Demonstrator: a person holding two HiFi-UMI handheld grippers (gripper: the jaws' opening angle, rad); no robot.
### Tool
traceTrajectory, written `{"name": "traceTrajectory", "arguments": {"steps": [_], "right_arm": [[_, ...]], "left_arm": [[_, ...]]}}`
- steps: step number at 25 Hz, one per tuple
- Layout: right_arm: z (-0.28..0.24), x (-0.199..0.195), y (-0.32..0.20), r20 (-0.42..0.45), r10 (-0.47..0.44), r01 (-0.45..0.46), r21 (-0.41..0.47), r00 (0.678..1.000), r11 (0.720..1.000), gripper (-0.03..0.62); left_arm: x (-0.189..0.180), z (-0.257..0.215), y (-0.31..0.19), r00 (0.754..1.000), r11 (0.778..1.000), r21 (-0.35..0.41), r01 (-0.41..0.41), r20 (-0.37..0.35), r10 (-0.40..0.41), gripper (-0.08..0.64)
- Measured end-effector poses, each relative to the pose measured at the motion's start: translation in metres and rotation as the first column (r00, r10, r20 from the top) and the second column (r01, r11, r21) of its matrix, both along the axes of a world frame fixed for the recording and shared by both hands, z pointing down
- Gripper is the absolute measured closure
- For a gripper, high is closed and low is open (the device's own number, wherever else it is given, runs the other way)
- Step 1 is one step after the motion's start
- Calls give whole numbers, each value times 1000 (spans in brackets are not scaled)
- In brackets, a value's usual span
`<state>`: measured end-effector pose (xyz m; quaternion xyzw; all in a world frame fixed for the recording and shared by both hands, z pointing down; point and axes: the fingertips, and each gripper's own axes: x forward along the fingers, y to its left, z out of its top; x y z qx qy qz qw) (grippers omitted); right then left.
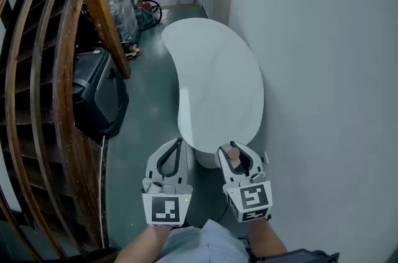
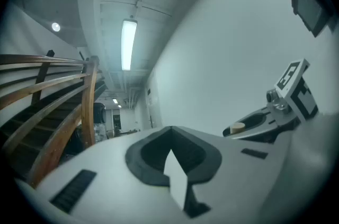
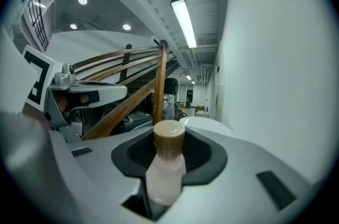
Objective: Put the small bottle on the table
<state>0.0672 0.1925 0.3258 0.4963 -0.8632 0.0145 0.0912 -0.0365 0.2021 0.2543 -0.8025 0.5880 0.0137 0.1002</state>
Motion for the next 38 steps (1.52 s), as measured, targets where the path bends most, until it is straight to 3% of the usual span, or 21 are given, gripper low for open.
{"name": "traceTrajectory", "arguments": {"steps": [4, 8, 12, 15, 17, 19, 21, 22, 24, 26, 27, 29, 33, 38], "right_arm": [[2, -4, -5, -8, 4, -4, 4, 1000, 1000, 474], [1, -15, -14, -29, 23, -23, 9, 999, 1000, 474], [-3, -31, -25, -10, 41, -41, 18, 999, 999, 474], [-7, -44, -34, -11, 54, -54, 27, 998, 998, 474], [-7, -53, -40, -14, 64, -63, 30, 998, 998, 474], [-8, -63, -46, -13, 75, -74, 34, 997, 997, 474], [-10, -72, -53, -7, 83, -83, 42, 996, 996, 474], [-10, -76, -56, -6, 86, -86, 46, 996, 995, 474], [-9, -81, -63, -9, 88, -87, 47, 996, 995, 474], [-9, -86, -70, -14, 81, -80, 42, 997, 996, 474], [-9, -89, -72, -15, 75, -75, 39, 997, 996, 474], [-8, -97, -78, -18, 62, -61, 35, 998, 998, 474], [-3, -108, -93, -20, 51, -51, 29, 998, 998, 474], [8, -110, -127, -21, 66, -66, 7, 998, 998, 474]], "left_arm": [[-3, -3, -5, 994, 999, 41, -27, 105, 22, 558], [-19, 2, -14, 999, 1000, -6, -11, -34, 11, 558], [-35, -9, -24, 997, 997, 63, -51, 64, 47, 558], [-54, -3, -32, 998, 999, 16, -37, -45, 38, 558], [-67, 0, -36, 998, 999, 7, -40, -55, 41, 558], [-77, -4, -39, 998, 998, 39, -58, 1, 58, 558], [-86, -13, -42, 985, 989, 113, -92, 156, 74, 558], [-91, -13, -43, 983, 989, 117, -92, 169, 71, 558], [-101, -6, -48, 998, 997, 61, -57, 38, 55, 558], [-106, -4, -52, 999, 998, 38, -46, -13, 46, 558], [-107, -5, -53, 999, 998, 44, -49, 14, 48, 558], [-108, -10, -57, 987, 992, 99, -73, 150, 58, 558], [-113, -2, -70, 971, 990, 103, -93, 229, 67, 558], [-115, 13, -107, 982, 994, 53, -99, 167, 89, 558]]}}
